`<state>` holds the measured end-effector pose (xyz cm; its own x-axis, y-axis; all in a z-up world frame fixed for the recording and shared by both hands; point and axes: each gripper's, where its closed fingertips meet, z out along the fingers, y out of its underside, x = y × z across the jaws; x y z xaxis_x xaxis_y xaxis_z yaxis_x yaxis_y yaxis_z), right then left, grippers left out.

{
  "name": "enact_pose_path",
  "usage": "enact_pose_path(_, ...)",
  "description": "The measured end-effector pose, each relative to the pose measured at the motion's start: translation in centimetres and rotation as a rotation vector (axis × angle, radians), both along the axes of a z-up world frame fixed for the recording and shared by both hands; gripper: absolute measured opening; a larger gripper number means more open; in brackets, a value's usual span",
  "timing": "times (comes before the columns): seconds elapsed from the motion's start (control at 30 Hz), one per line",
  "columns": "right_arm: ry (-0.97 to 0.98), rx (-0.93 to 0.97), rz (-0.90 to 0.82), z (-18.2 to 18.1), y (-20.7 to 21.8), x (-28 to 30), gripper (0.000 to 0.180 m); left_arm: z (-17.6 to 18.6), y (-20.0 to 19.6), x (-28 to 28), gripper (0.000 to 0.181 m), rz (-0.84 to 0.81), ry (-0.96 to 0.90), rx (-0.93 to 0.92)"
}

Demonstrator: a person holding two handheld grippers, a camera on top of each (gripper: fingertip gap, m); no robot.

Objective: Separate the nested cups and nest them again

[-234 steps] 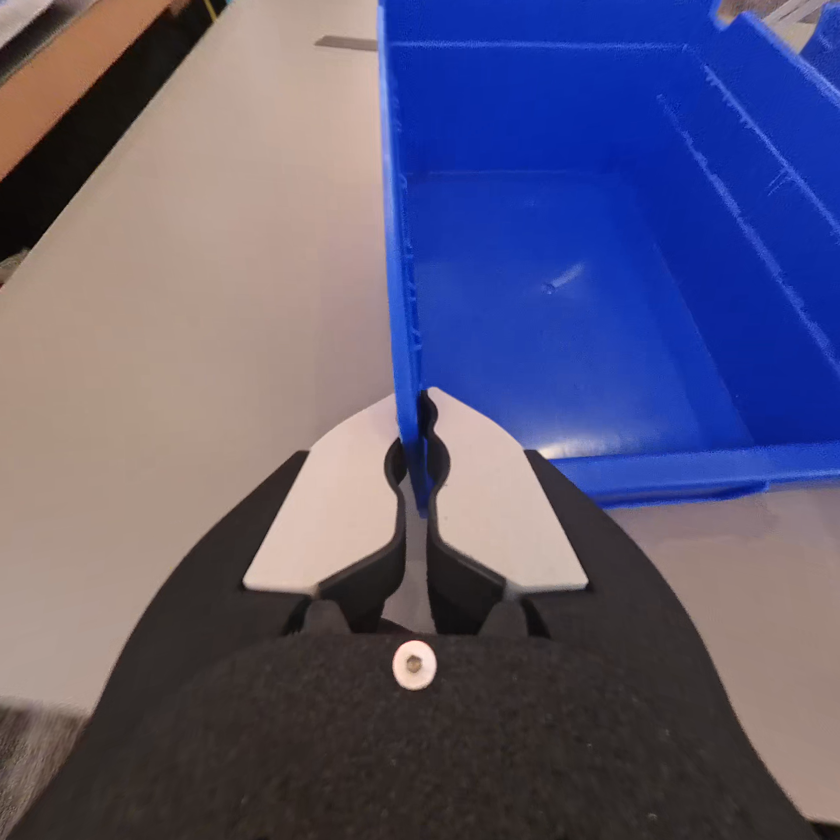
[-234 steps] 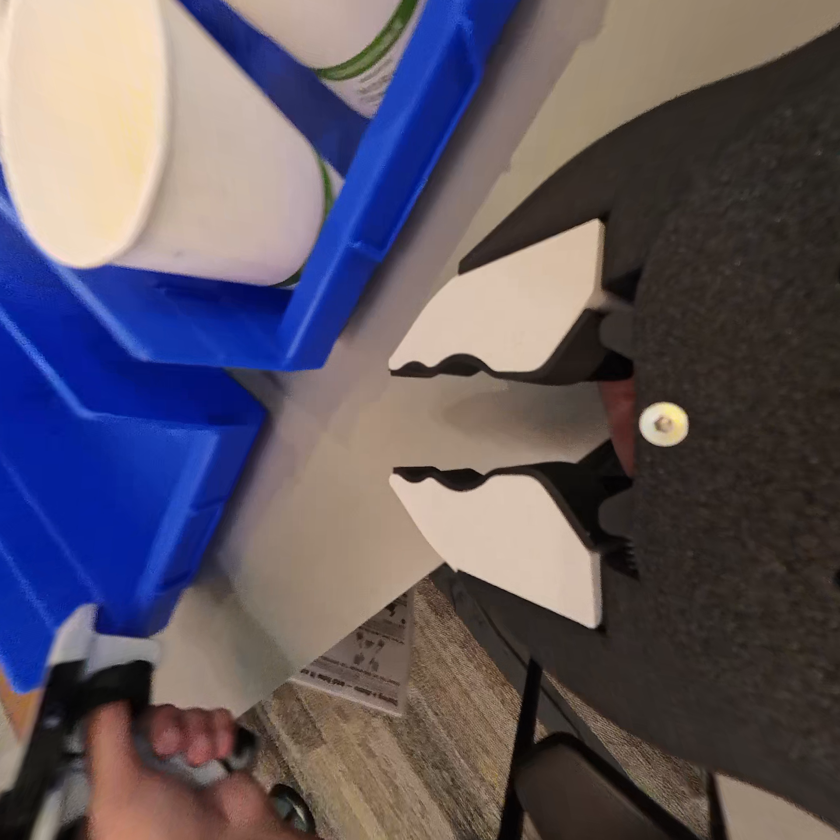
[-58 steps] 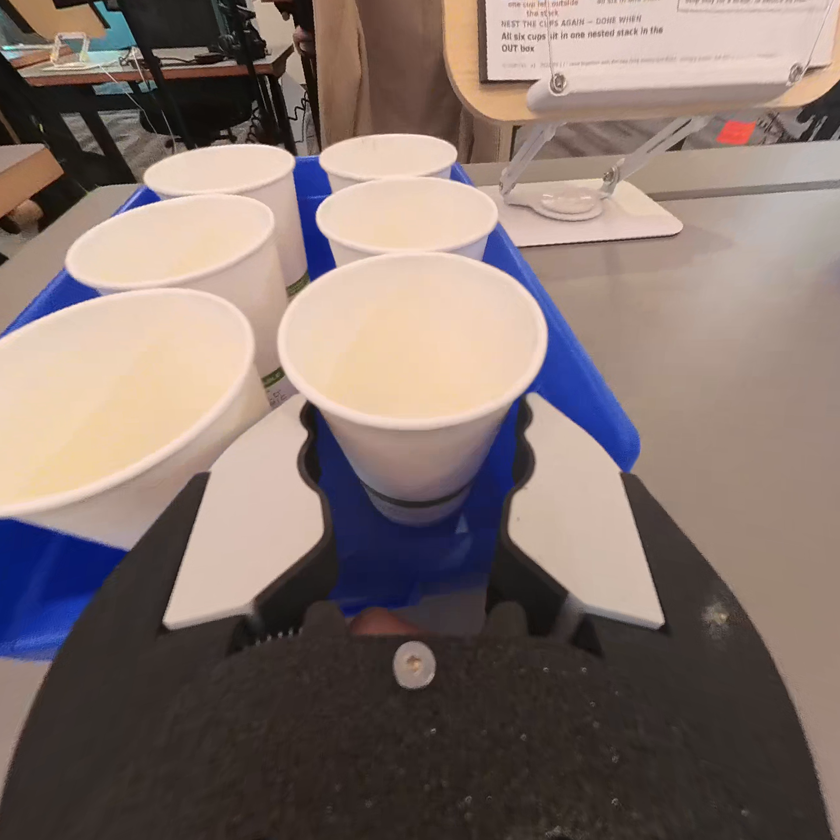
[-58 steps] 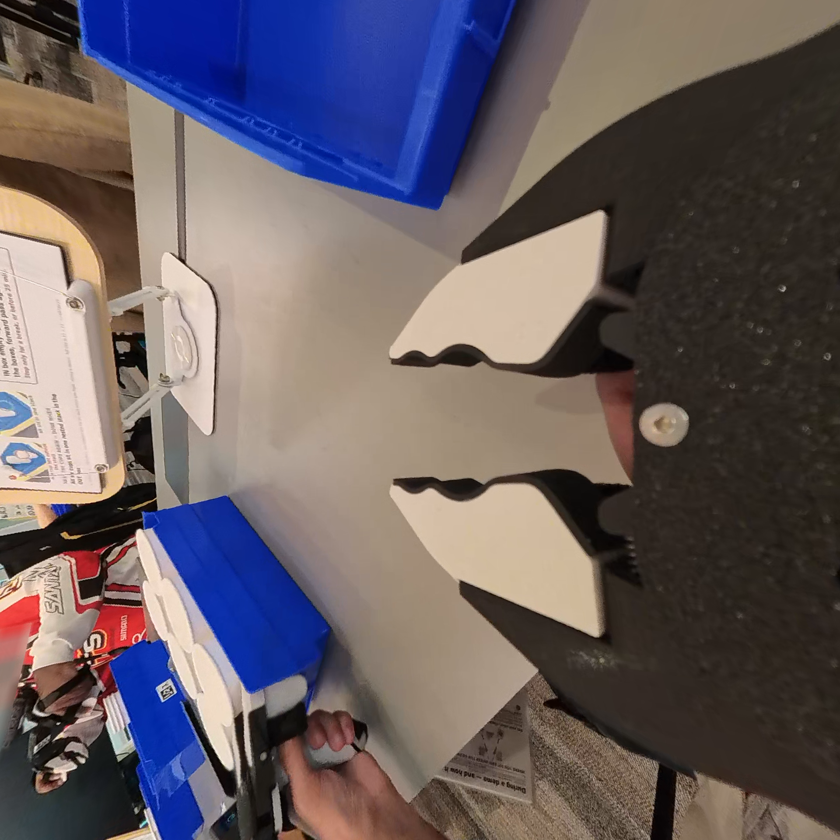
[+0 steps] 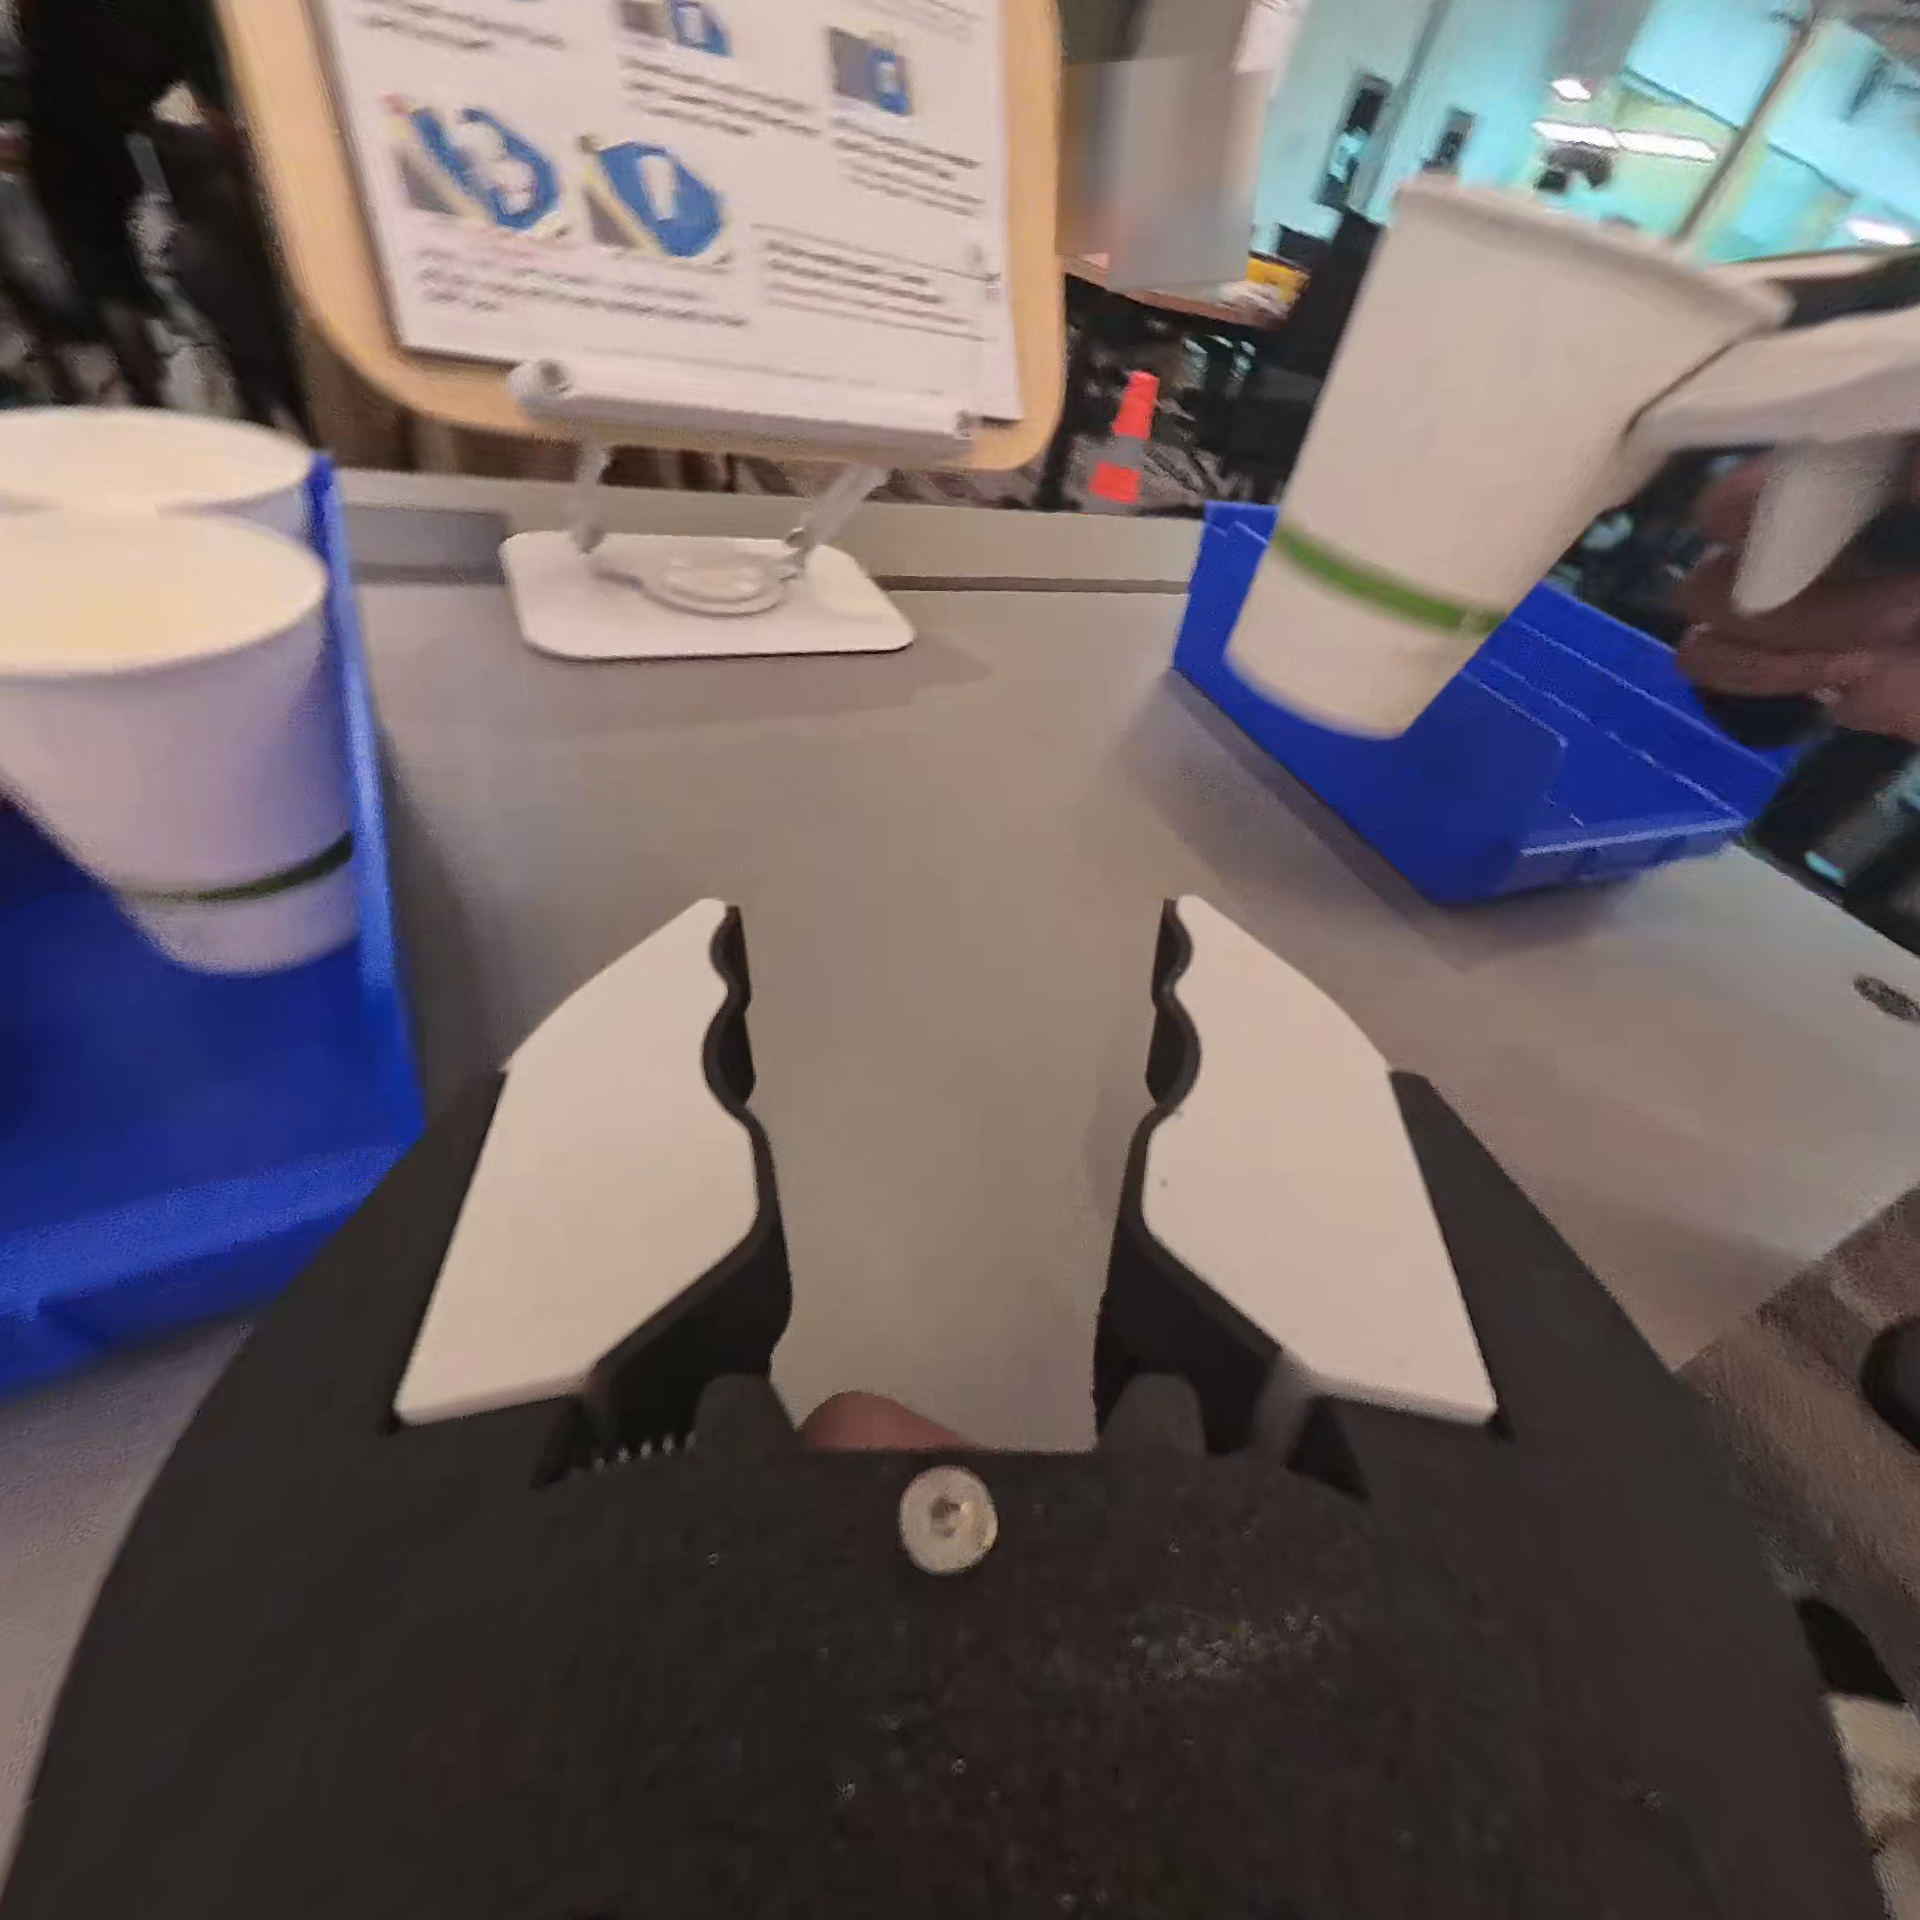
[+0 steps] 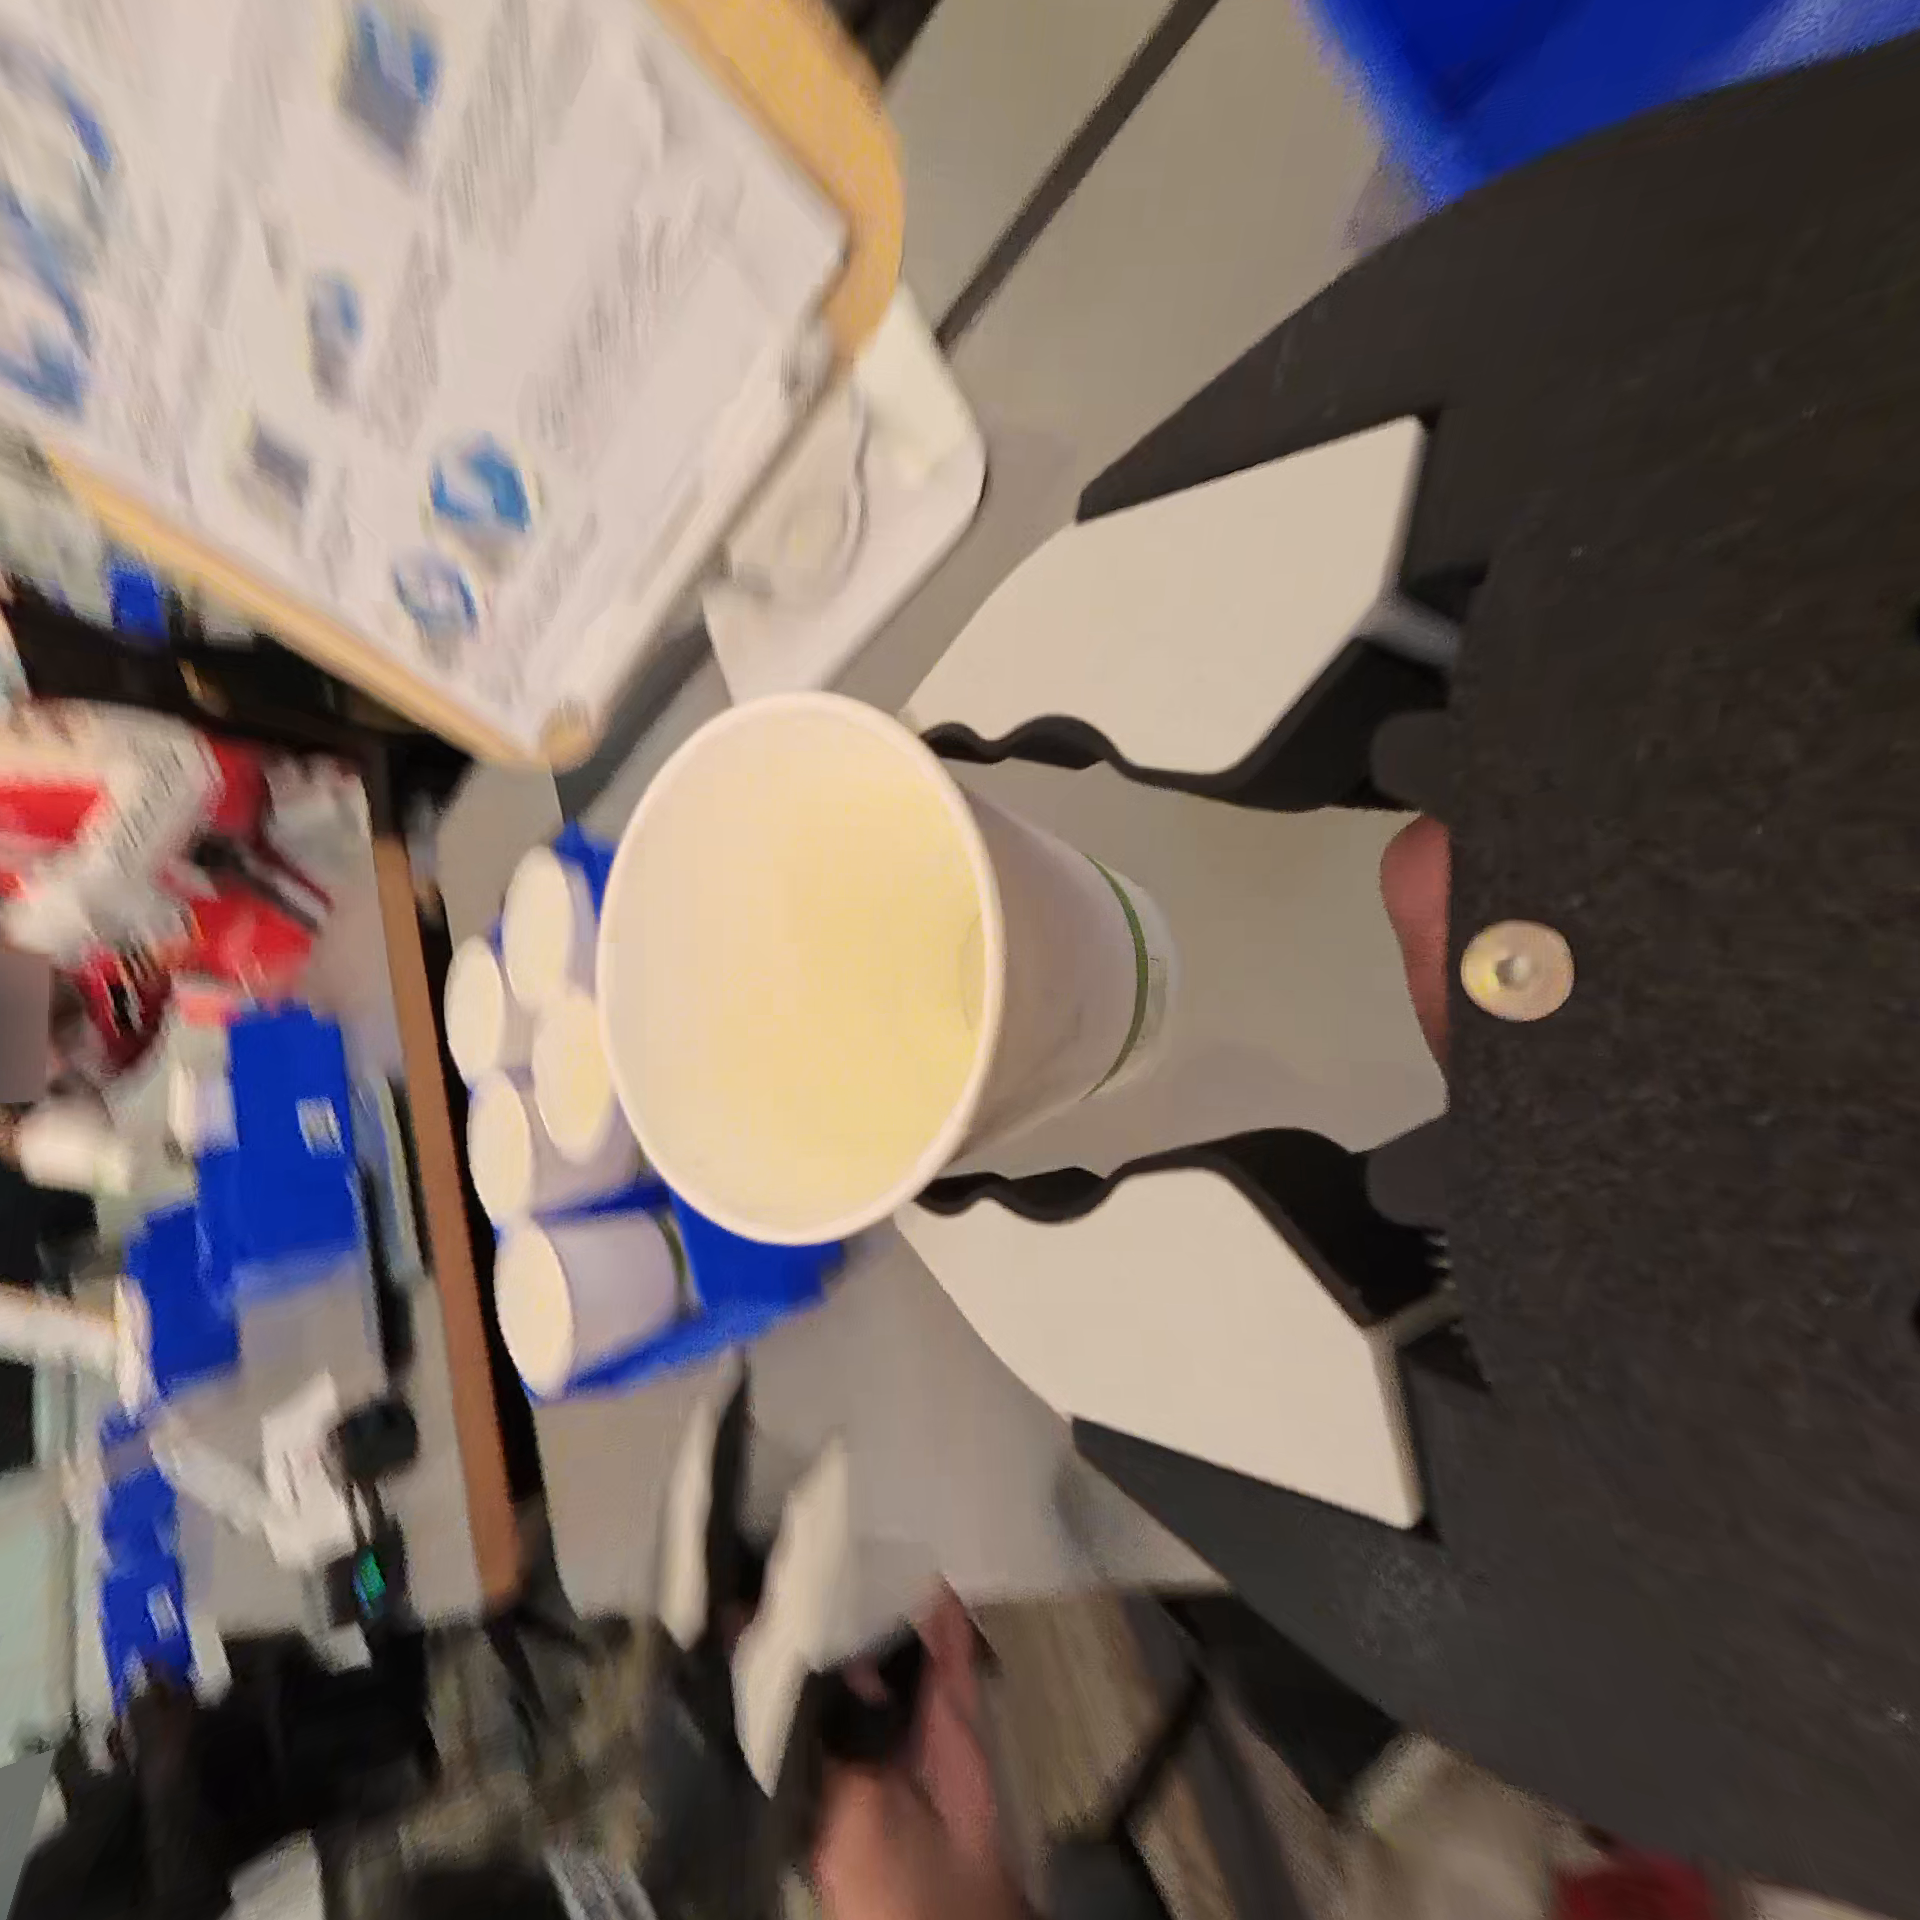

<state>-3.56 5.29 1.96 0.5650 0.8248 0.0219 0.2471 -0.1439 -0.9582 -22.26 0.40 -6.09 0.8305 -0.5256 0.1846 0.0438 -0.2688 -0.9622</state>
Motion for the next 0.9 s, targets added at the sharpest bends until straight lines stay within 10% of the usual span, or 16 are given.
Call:
enact_pose_path(0.17,0.075,0.1,-0.651,4.7,5.0,14.3,0.076,-2.0,-1.6,-1.2,0.071,0.083,0.01,-0.01)
enact_pose_path(0.3,0.0,0.044,-0.983,0.8,8.0,23.7,0.076,-2.5,-1.6,-0.2,0.072,0.035,0.0,-0.026)
enact_pose_path(0.57,-0.127,-0.144,-0.949,-9.8,12.9,26.4,0.077,-4.1,-1.7,0.8,0.067,-0.033,0.026,-0.07)
enact_pose_path(0.9,-0.142,-0.214,-0.901,-12.4,13.7,26.4,0.078,-4.2,-1.6,1.3,0.067,-0.059,0.026,-0.072)
